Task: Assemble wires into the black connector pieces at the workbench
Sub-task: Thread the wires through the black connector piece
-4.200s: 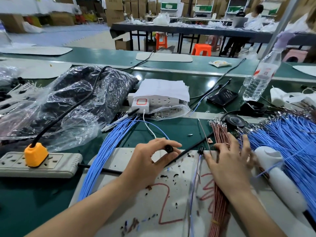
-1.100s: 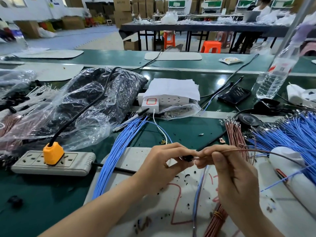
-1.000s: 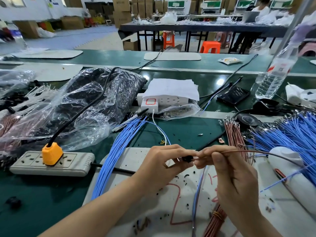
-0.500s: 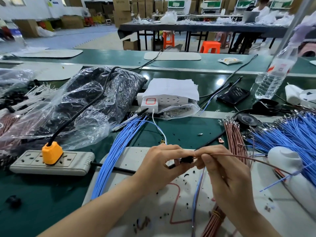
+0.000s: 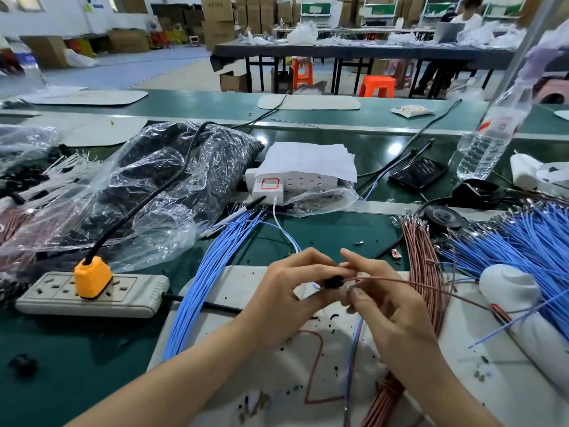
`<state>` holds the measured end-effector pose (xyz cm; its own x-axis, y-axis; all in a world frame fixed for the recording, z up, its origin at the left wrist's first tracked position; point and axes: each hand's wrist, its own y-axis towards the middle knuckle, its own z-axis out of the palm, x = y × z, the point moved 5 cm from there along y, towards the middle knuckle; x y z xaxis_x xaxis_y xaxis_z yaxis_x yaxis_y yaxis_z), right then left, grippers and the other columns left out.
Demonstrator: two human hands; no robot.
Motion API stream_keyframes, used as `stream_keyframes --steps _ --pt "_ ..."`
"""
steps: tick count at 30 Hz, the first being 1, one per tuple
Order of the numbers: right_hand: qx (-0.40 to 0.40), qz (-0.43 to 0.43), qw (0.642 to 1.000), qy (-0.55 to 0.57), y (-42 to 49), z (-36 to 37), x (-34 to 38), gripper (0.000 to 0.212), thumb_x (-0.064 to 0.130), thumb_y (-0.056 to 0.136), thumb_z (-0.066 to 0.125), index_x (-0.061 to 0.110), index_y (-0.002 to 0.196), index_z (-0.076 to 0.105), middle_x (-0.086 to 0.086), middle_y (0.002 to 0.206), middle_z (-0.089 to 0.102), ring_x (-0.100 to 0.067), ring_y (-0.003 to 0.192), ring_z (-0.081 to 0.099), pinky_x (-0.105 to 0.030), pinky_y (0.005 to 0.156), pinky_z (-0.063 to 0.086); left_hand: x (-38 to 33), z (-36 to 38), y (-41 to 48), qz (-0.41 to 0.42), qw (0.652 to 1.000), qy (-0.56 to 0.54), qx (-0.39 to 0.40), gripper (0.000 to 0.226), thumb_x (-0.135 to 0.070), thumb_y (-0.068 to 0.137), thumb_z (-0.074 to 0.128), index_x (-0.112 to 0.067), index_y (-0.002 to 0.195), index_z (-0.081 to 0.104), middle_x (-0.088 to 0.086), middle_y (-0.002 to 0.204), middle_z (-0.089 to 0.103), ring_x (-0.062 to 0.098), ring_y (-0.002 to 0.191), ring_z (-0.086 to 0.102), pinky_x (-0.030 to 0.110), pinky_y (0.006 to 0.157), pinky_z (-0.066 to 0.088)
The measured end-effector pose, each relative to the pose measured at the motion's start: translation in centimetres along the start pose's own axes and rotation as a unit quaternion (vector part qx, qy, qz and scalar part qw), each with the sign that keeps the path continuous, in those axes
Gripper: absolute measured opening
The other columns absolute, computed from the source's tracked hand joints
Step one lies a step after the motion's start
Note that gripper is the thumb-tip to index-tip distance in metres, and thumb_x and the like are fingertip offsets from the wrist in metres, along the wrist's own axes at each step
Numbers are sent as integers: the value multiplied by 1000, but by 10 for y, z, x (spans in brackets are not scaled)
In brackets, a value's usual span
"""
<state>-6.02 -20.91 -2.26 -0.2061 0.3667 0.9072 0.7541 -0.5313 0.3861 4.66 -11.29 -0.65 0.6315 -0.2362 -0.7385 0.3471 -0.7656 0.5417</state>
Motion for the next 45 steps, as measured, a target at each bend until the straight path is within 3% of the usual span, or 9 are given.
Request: stream_keyframes --steps 9,14,17,20,26,29,33,38,45 --pt "45 99 992 68 3 9 -4 34 6 75 75 22 104 66 -7 66 65 -11 60 60 -24 62 51 22 1 0 -155 955 -252 -23 13 -20 78 73 -22 90 77 -9 78 66 8 73 60 21 71 49" --pt "354 306 853 231 -17 20 13 50 -6 80 67 7 122 44 -1 68 59 -11 58 53 -19 55 44 54 -12 1 -340 705 -583 -217 22 -22 76 62 -7 90 70 4 69 57 13 57 58 25 55 53" --pt "506 308 750 295 -27 8 30 36 7 86 68 6 119 53 3 81 59 -6 69 55 -14 61 41 61 -15 2 -358 660 -612 -251 20 -19 76 60 -8 92 65 4 67 59 12 51 57 24 53 53" --pt "498 293 766 281 -25 12 24 29 6 79 67 13 107 65 1 84 64 -6 72 59 -13 64 43 56 -15 5 -336 733 -559 -193 19 -19 76 60 -12 93 65 5 68 62 13 53 59 23 53 53" --pt "166 308 920 180 -6 22 -14 27 19 71 80 1 81 64 -7 58 60 -8 38 43 -13 35 28 29 4 1 -151 945 -290 32 11 -14 88 63 -18 97 69 3 80 70 14 73 62 22 70 49" --pt "209 313 916 139 -7 23 -11 20 23 68 75 5 73 70 -9 59 64 -8 38 47 -13 36 32 33 -6 3 -161 933 -318 -57 16 -19 87 64 -15 101 68 4 81 71 12 71 61 19 64 48" --pt "357 348 860 114 -17 24 -7 11 17 84 72 7 82 76 -9 69 70 -6 44 56 -13 39 41 56 -20 5 -265 810 -462 -247 20 -11 85 54 -11 104 60 6 72 70 10 57 57 17 52 49" --pt "179 298 930 123 -6 22 -12 18 18 70 76 22 87 78 -11 77 70 -12 48 58 -18 41 43 14 -30 3 27 986 -10 -166 14 -26 86 68 -19 98 62 -6 87 71 11 72 61 21 67 48" --pt "21 37 999 -35 -3 10 5 30 1 79 72 26 68 60 -1 58 65 -7 50 62 -12 53 45 -15 2 -10 171 982 78 -33 19 -8 86 68 -10 105 63 2 101 64 12 85 60 21 77 49"
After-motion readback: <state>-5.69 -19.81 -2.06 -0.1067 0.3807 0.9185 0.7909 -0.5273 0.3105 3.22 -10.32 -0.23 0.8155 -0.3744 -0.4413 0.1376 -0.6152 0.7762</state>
